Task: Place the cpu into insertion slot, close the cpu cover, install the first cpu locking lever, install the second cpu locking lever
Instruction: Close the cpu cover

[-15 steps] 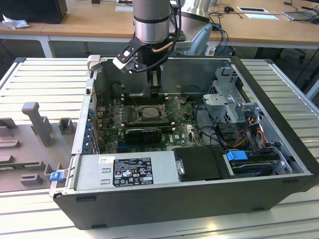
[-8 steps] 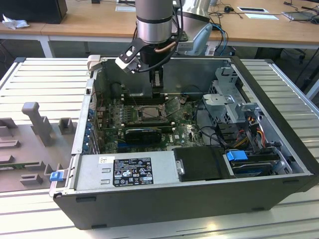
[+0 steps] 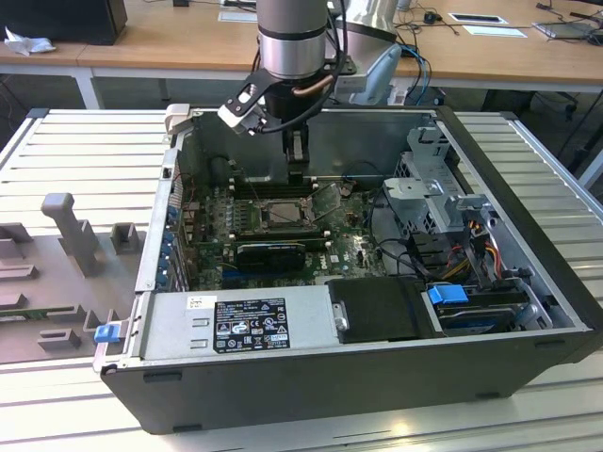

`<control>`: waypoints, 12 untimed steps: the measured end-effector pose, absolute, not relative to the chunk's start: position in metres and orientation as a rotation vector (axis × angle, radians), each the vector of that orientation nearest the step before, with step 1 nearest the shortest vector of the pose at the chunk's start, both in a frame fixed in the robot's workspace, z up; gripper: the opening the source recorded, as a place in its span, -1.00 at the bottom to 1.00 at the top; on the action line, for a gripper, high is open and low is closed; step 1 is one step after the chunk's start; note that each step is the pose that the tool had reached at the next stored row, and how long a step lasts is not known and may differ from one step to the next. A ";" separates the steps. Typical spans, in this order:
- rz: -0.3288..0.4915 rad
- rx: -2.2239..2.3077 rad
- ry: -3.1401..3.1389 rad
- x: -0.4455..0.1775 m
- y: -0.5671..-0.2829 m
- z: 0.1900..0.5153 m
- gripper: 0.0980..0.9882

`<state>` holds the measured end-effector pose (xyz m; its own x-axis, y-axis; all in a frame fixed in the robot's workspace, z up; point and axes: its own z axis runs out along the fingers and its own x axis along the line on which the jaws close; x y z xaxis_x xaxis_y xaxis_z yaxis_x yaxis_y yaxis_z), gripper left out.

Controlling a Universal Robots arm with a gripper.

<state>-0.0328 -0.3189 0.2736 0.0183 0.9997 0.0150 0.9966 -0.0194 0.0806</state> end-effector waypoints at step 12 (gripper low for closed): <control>0.101 2.209 2.167 -0.020 -0.319 0.274 -0.98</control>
<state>-0.0204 -0.3190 0.2744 0.0186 0.9997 0.0145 0.9968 -0.0197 0.0779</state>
